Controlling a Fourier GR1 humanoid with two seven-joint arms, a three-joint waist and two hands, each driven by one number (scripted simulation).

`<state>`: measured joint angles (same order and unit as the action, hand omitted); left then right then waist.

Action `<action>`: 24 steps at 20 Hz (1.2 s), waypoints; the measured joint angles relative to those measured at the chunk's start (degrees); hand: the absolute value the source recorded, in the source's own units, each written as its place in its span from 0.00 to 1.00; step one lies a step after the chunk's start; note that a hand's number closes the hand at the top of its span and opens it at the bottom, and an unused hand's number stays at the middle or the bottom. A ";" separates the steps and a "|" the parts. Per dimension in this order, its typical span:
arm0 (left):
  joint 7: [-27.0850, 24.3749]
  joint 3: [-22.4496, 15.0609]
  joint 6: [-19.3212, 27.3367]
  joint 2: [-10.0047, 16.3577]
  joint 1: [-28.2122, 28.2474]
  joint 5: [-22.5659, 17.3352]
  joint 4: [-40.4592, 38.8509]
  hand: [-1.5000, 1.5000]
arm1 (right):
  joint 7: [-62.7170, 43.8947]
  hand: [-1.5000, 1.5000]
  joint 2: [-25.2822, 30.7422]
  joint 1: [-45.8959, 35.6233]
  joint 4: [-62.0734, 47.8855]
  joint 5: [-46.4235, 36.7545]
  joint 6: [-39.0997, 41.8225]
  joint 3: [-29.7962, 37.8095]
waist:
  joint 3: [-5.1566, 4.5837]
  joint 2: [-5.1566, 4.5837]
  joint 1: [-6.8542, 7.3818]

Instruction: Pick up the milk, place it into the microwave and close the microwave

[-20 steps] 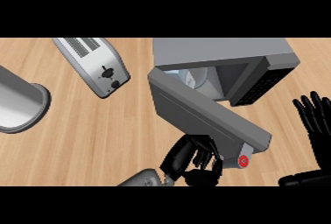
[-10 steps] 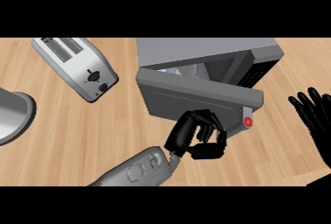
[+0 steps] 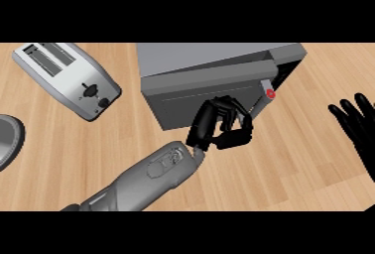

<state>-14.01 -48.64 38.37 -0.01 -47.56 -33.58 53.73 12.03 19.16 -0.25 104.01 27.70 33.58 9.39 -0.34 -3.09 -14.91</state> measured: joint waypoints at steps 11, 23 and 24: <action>-7.22 4.04 0.18 -0.01 -1.17 -9.01 -0.79 1.00 | -3.67 0.00 2.36 -1.45 1.67 5.42 0.32 0.64 | -0.02 -0.78 -1.97; -13.73 3.52 -0.24 -0.02 -1.39 -13.54 -2.05 1.00 | -6.33 0.00 4.92 -3.78 3.41 9.86 0.19 1.66 | 0.13 -1.00 -2.64; -14.32 3.44 -0.26 -0.02 -1.41 -13.79 -2.14 1.00 | -6.51 0.00 5.07 -3.98 3.42 10.26 0.08 1.80 | 0.14 -1.05 -2.67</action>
<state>-28.33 -45.20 38.10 -0.03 -48.97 -47.37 51.58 5.52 24.22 -4.23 107.43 37.95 33.66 11.18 -0.21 -4.14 -17.58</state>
